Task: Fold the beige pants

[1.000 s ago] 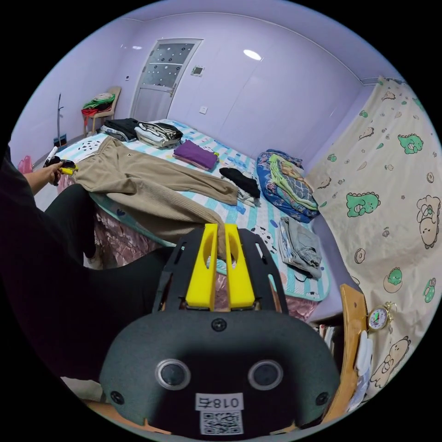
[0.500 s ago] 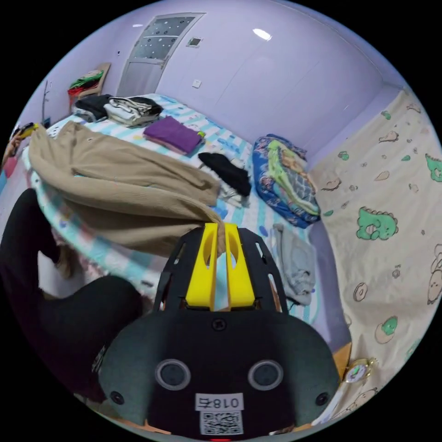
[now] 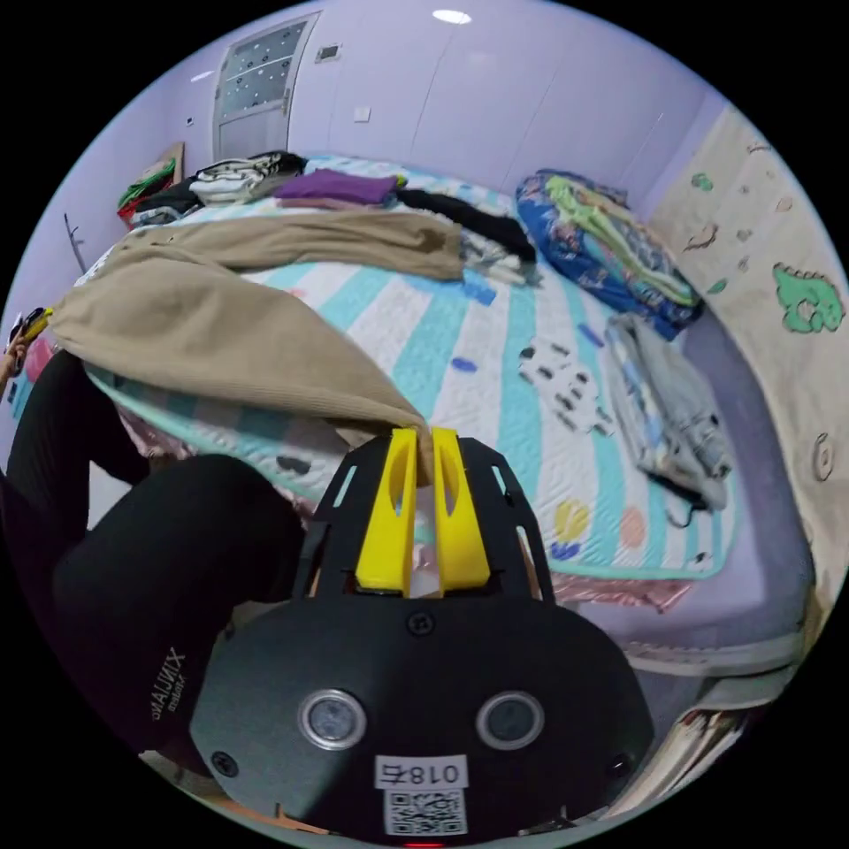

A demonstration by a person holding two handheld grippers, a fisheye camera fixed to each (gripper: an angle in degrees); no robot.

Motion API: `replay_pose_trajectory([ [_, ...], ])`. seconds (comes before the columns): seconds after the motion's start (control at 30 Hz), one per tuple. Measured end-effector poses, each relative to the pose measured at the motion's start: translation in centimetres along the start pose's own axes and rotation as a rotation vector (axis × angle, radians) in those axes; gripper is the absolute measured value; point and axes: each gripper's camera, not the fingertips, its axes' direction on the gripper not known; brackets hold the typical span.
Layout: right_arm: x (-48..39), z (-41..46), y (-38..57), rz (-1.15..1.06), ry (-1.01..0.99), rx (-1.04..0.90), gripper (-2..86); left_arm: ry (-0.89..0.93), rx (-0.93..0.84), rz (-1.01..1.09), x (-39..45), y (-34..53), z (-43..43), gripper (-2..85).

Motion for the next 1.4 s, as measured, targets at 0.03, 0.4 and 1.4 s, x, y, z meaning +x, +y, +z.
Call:
replay_pose_trajectory([
  [0.03,-0.1,0.8,0.5,0.003,-0.017,-0.012,3.6,-0.014,0.004,-0.039,-1.4,0.7,0.0,3.9],
  [0.4,5.5,7.6,5.4,0.221,-0.310,-0.143,10.0,-0.017,0.019,0.001,-0.4,-0.3,-0.7,3.9],
  [1.4,13.8,14.6,-4.0,0.832,-0.835,0.343,-0.2,0.049,0.085,0.131,6.9,-3.7,-0.4,3.8],
])
